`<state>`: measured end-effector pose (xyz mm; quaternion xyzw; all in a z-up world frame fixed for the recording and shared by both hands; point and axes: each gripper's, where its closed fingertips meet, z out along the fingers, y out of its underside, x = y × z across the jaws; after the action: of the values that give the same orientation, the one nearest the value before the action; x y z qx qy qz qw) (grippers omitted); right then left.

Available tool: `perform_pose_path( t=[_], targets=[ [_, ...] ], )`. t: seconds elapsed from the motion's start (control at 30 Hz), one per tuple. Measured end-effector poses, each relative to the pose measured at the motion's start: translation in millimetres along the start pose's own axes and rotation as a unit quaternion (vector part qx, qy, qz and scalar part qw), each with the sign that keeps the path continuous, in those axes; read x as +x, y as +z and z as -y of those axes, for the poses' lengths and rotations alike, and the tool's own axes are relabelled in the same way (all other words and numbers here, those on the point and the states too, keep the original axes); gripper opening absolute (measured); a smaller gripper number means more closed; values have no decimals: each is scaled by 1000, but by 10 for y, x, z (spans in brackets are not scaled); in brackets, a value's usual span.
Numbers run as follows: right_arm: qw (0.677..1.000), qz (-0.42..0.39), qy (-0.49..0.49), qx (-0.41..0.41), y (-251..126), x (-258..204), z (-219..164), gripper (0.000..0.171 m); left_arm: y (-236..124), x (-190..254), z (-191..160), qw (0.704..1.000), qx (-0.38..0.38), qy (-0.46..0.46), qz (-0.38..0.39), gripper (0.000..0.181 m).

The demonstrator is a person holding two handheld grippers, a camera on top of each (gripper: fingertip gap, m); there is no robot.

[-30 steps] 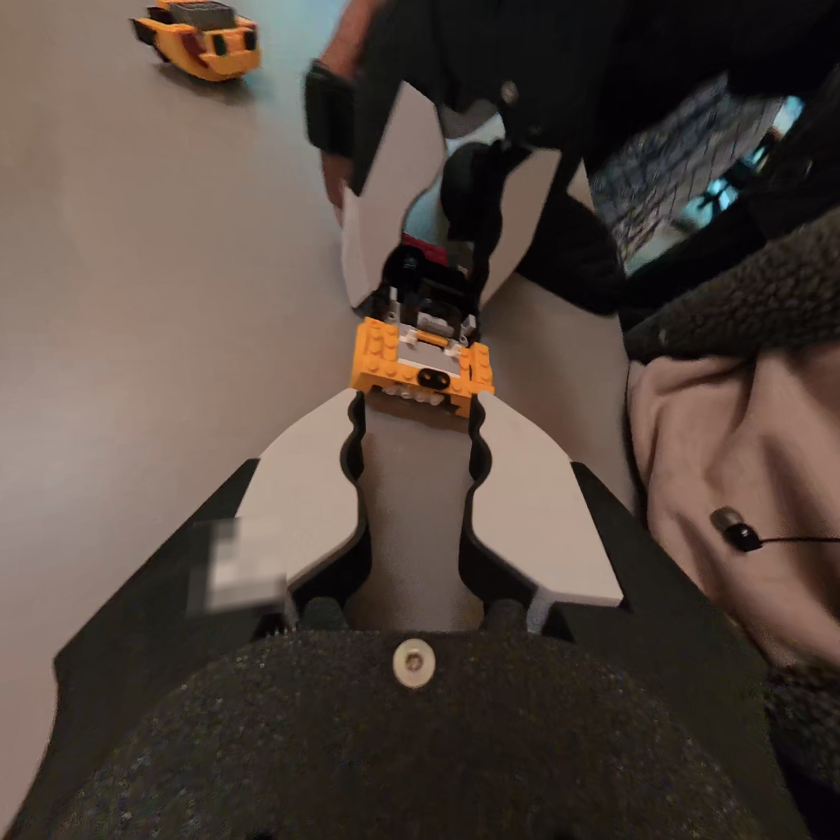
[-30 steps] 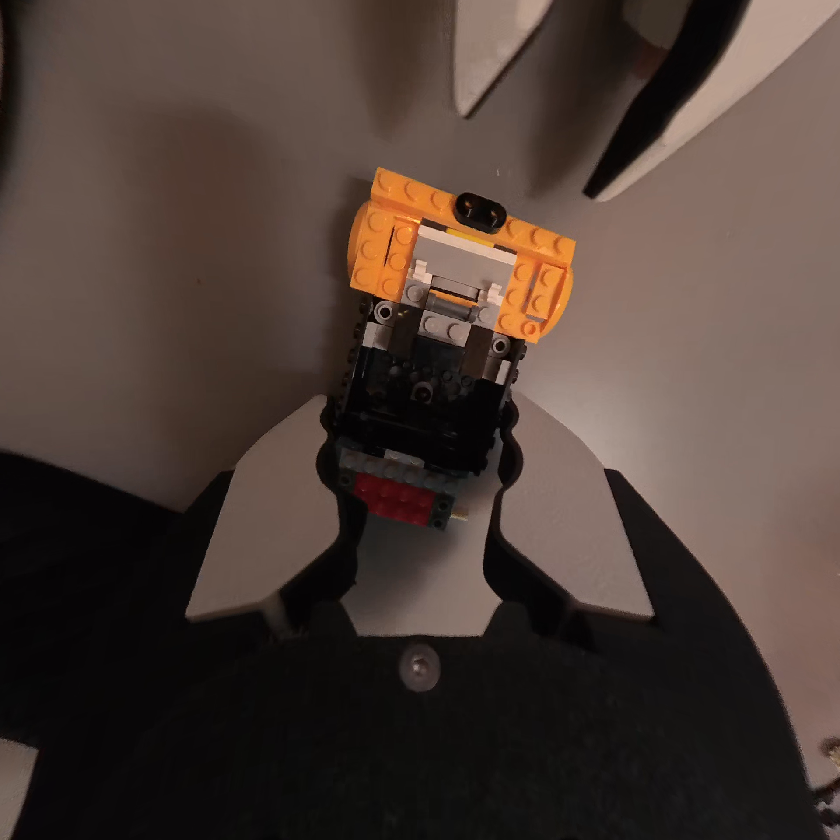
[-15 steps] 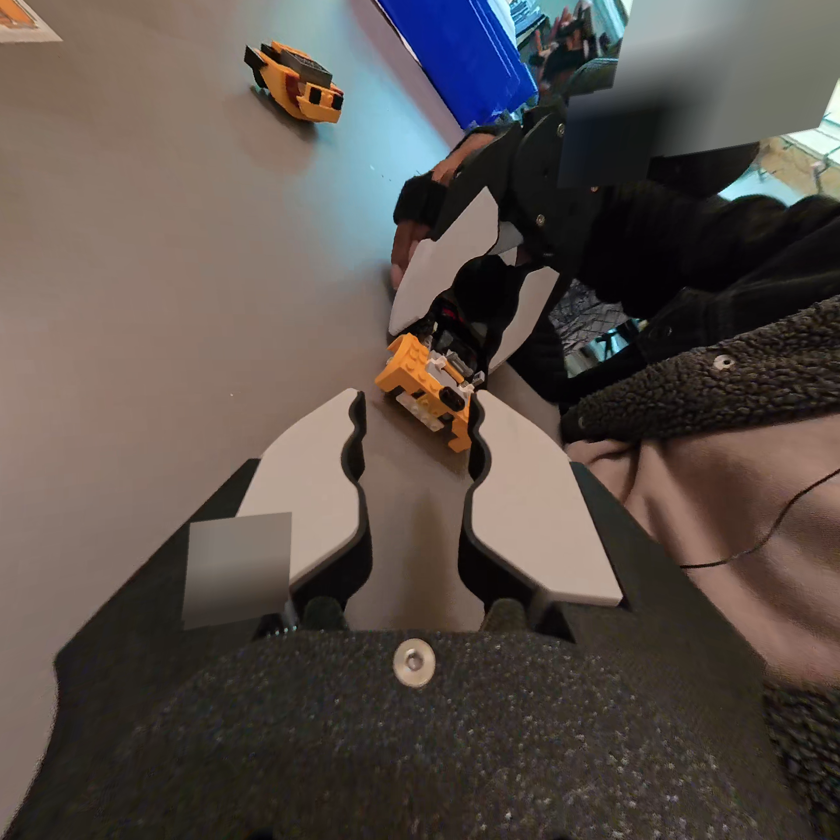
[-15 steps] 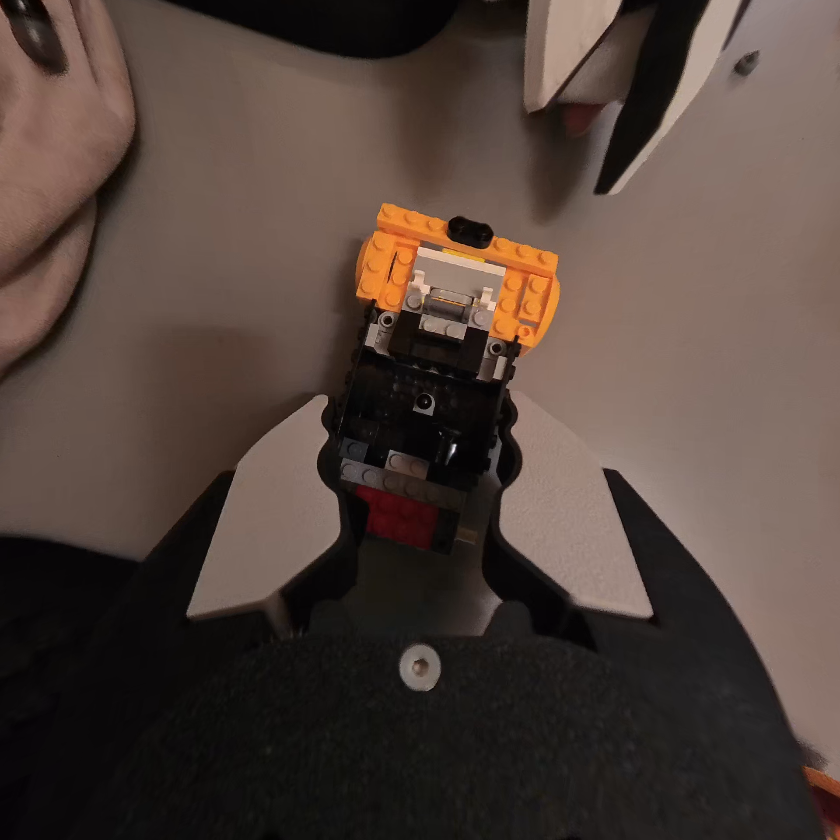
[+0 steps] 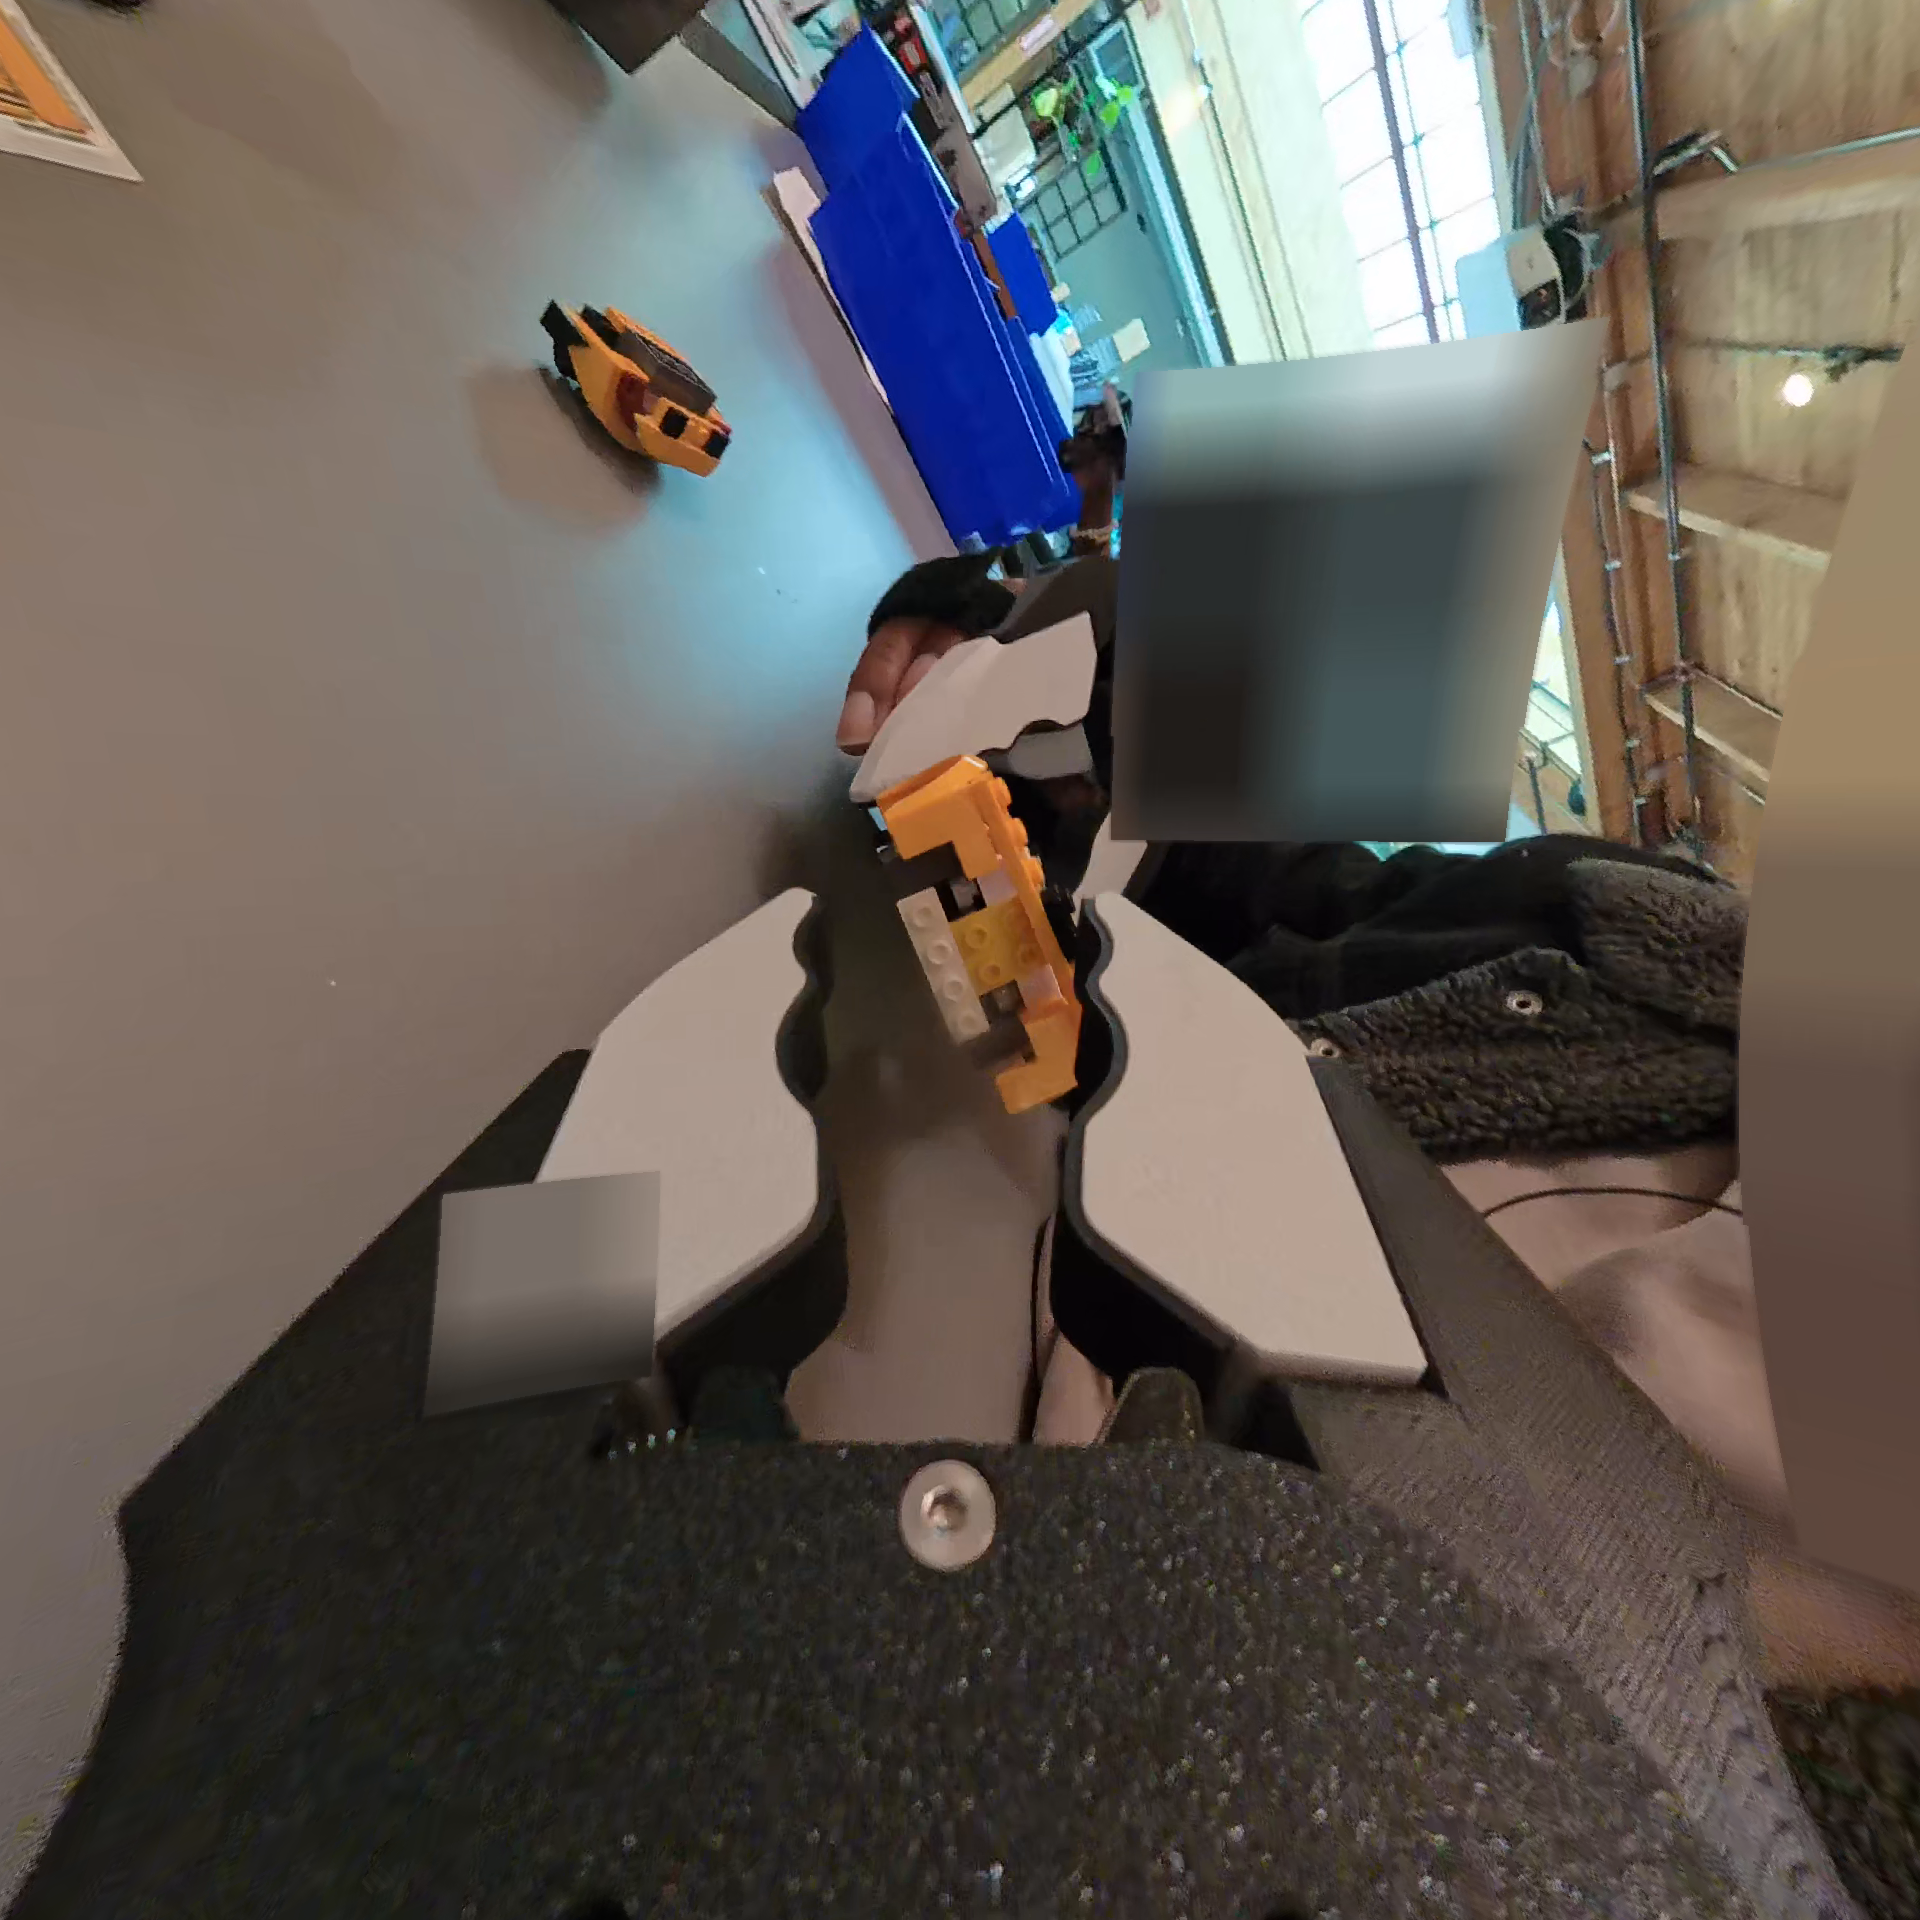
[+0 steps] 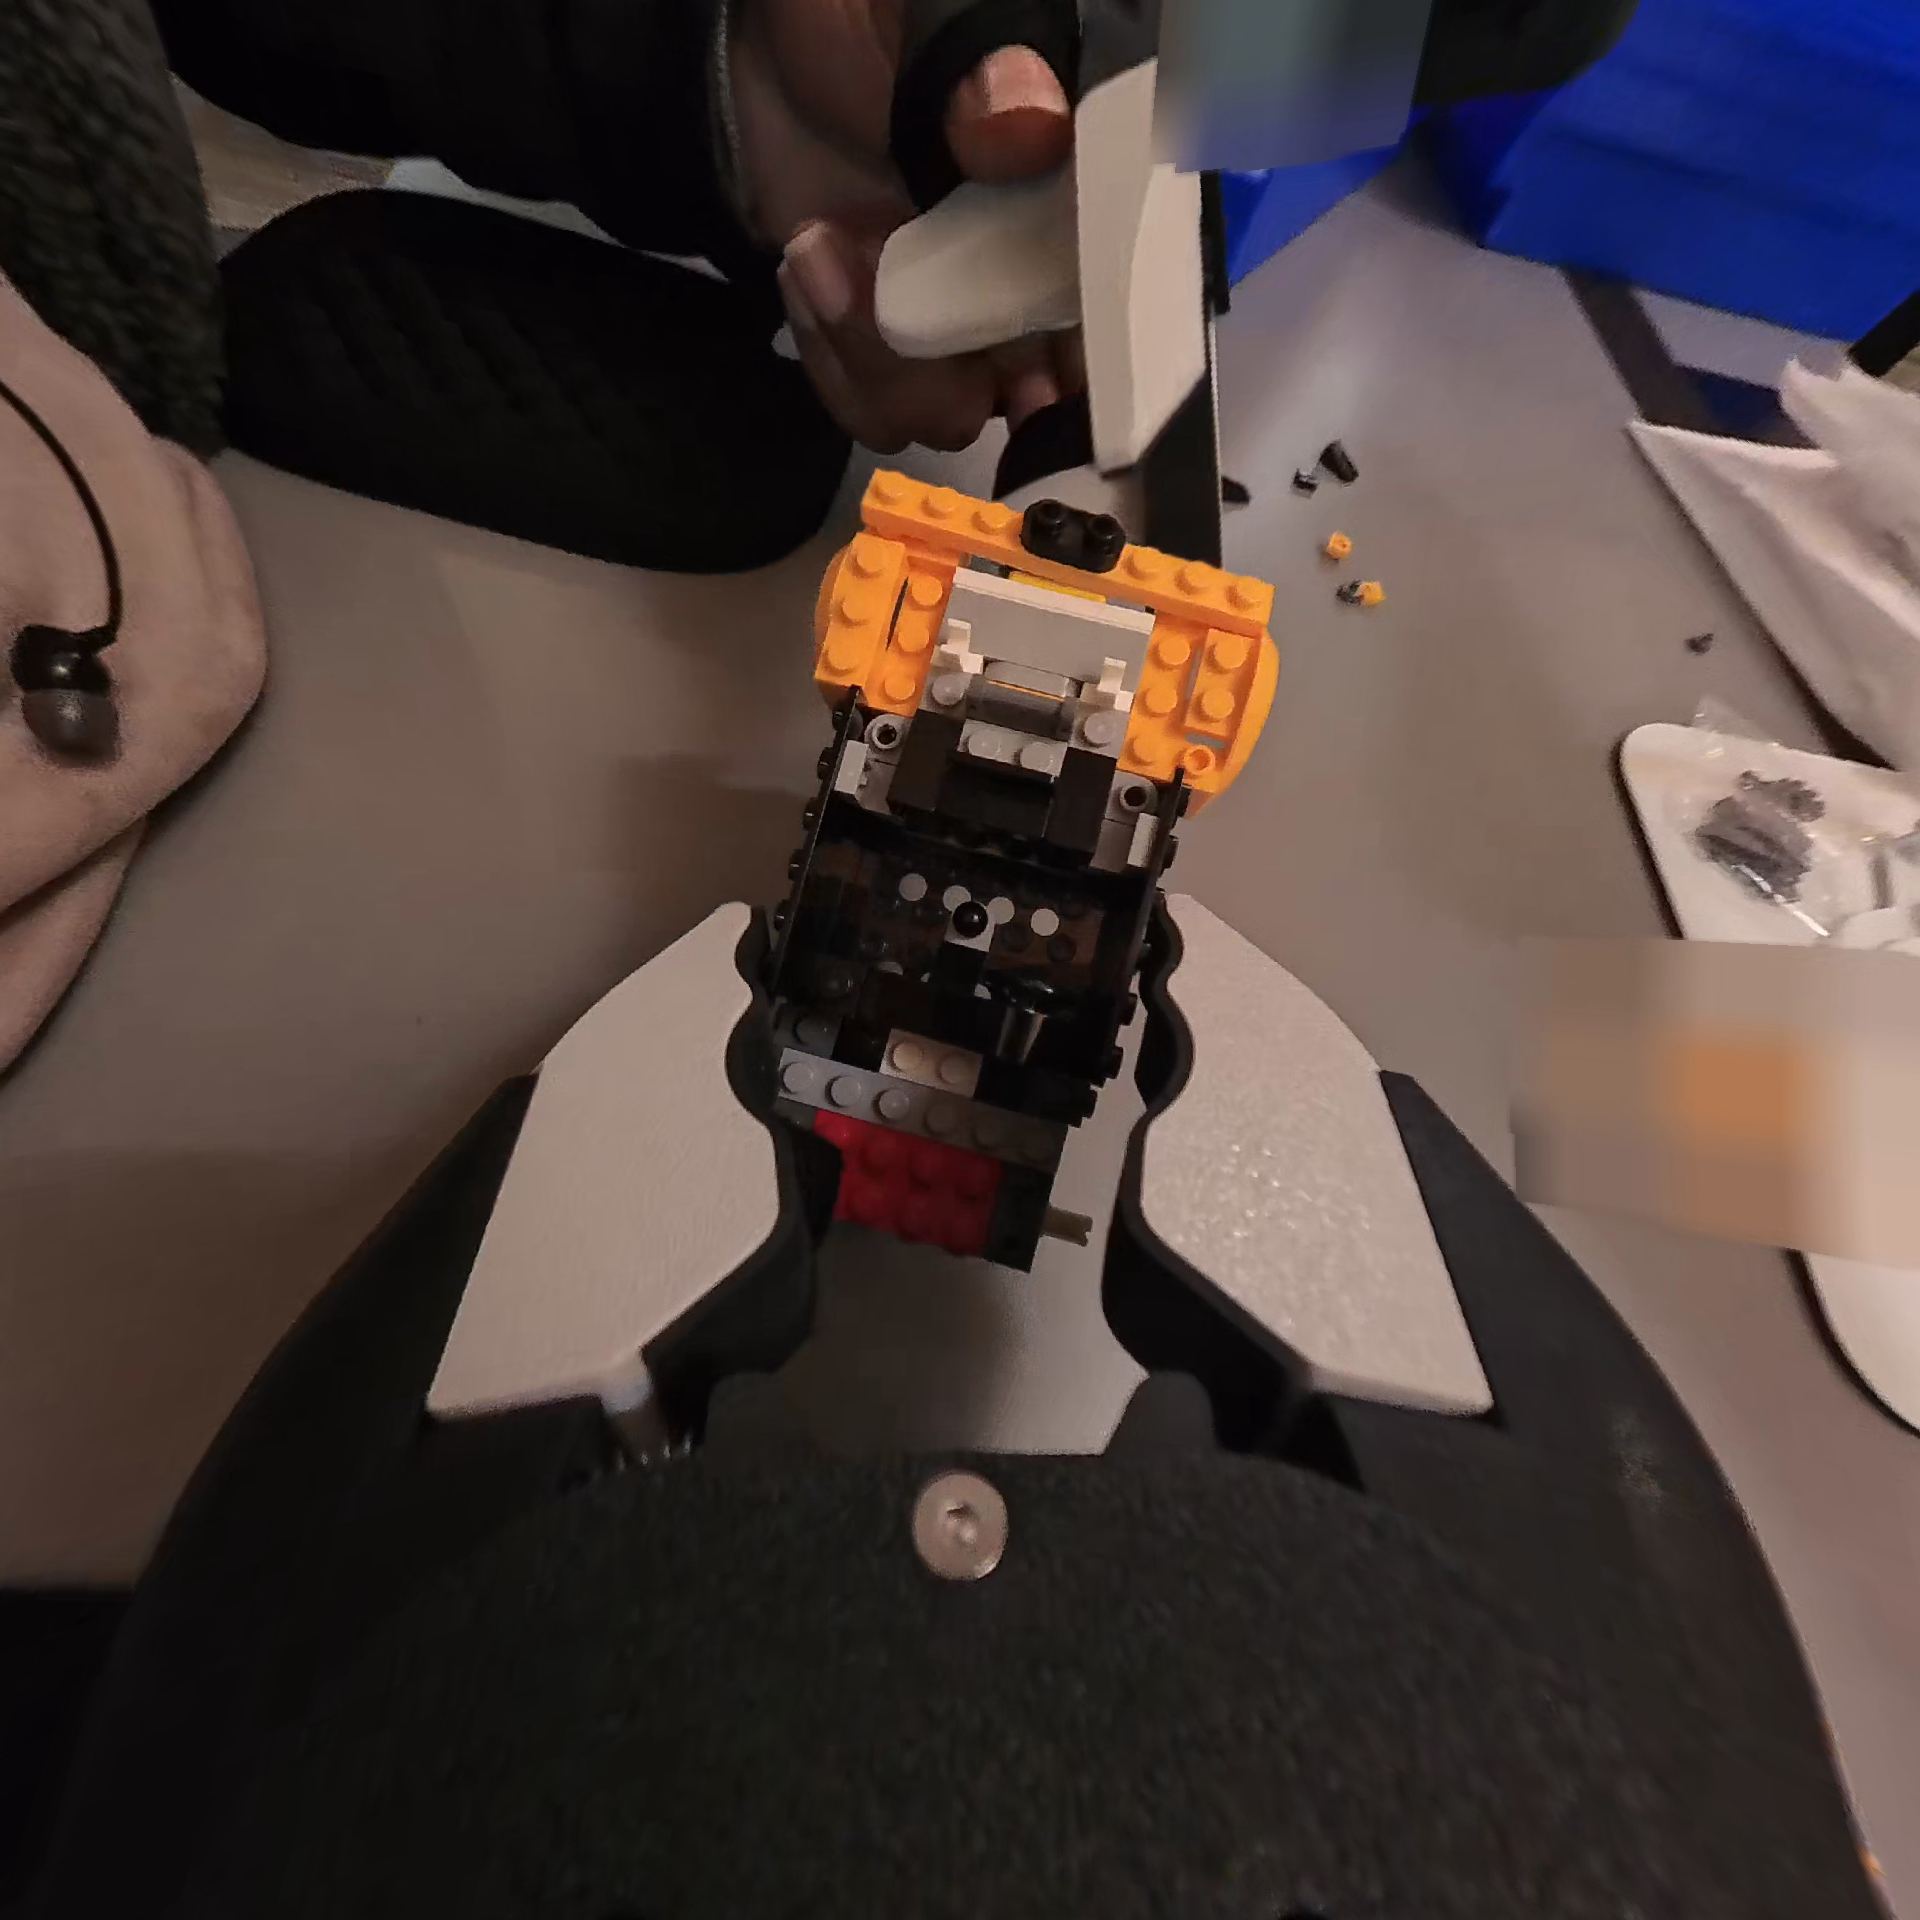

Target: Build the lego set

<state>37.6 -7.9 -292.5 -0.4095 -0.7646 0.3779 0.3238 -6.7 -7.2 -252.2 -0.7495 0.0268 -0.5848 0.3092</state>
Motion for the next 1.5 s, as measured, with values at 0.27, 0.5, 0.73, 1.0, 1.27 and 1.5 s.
perform_pose_path(
  t=[0.27,0.5,0.73,1.0,1.27,1.5],
  targets=[
    [995,-64,-57,-43,90,44,-12,68,-22,-84,58,999,-5,-8,35,36],
    [980,-126,-131,-76,130,86,-43,67,7,-66,-20,997,-35,35,58,27],
    [955,-185,-213,-87,87,148,-2,68,9,8,-7,987,-36,128,86,27],
    [926,-242,-280,-79,39,193,119,68,-4,142,31,968,-11,229,102,26],
    [913,-260,-308,-72,38,174,178,67,-24,194,16,960,-2,257,113,25],
    [905,-276,-316,-68,37,165,225,67,-23,225,30,953,14,278,123,25]
  ],
)
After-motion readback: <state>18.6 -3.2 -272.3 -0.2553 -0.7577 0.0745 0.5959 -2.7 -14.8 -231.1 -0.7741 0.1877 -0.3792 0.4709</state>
